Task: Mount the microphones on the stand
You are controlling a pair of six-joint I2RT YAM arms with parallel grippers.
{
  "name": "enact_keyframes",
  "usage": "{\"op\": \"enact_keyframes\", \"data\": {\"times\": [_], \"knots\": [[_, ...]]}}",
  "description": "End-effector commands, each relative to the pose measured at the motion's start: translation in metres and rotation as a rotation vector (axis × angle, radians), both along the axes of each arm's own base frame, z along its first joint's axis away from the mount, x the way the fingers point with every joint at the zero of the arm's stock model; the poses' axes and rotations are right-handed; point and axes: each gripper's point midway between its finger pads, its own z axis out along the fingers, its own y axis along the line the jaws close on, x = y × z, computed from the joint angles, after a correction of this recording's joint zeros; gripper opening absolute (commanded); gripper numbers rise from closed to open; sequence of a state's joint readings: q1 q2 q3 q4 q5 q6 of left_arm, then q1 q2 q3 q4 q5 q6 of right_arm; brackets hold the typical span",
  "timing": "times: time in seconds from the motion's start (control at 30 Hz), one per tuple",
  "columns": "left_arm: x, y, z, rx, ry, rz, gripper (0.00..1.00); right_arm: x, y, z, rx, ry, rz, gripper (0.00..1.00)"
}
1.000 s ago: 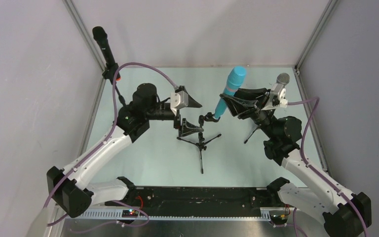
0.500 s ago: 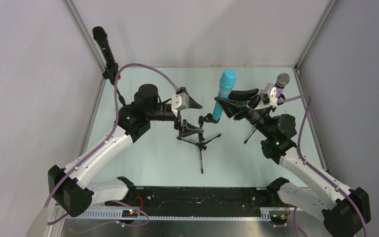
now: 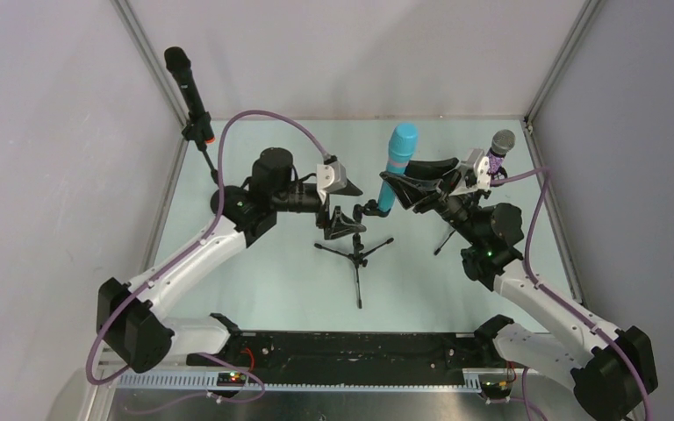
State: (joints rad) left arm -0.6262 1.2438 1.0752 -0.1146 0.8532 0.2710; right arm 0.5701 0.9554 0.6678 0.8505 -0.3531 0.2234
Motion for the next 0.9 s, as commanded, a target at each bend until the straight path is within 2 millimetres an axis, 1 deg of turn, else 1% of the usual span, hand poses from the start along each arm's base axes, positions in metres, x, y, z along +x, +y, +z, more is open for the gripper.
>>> {"op": "enact_keyframes", "data": {"times": [0.0,0.13,0.2,0.27,0.33,0.4,0.43,0.5,0.53,0.6,0.77,0.87], "knots": [[0.009,-0.006,0.002,-0.003,-0.007,0.015,0.87,-0.002,-0.002,0.010,0.024,-0.054,-0.011,0.00],[0.018,-0.009,-0.003,0.010,0.021,0.042,0.81,-0.002,0.000,0.008,0.020,-0.050,-0.005,0.00],[0.023,-0.010,-0.006,0.016,0.043,0.060,0.76,-0.002,0.000,0.008,0.017,-0.049,-0.005,0.00],[0.022,-0.012,-0.005,0.016,0.055,0.058,0.64,-0.003,0.000,0.007,0.015,-0.049,-0.005,0.00],[0.020,-0.012,-0.003,0.012,0.054,0.049,0.44,-0.002,0.000,0.007,0.012,-0.046,-0.007,0.00],[0.018,-0.012,-0.003,0.009,0.053,0.040,0.34,-0.002,0.000,0.006,0.008,-0.045,-0.007,0.00],[0.018,-0.012,-0.002,0.008,0.052,0.037,0.33,-0.002,0.001,0.005,0.005,-0.046,-0.007,0.00],[0.017,-0.012,-0.001,0.005,0.051,0.028,0.24,-0.001,0.001,0.003,-0.004,-0.041,-0.007,0.00],[0.015,-0.012,-0.001,0.004,0.054,0.020,0.17,-0.001,0.002,0.002,-0.007,-0.038,-0.006,0.00],[0.014,-0.013,-0.001,0.003,0.056,0.011,0.11,0.000,0.002,-0.001,-0.015,-0.034,-0.010,0.00],[0.014,-0.013,-0.002,0.003,0.058,0.008,0.07,0.004,0.002,-0.011,-0.024,-0.024,-0.030,0.00],[0.014,-0.013,-0.003,0.005,0.061,0.010,0.03,0.006,0.000,-0.022,-0.029,-0.016,-0.045,0.00]]}}
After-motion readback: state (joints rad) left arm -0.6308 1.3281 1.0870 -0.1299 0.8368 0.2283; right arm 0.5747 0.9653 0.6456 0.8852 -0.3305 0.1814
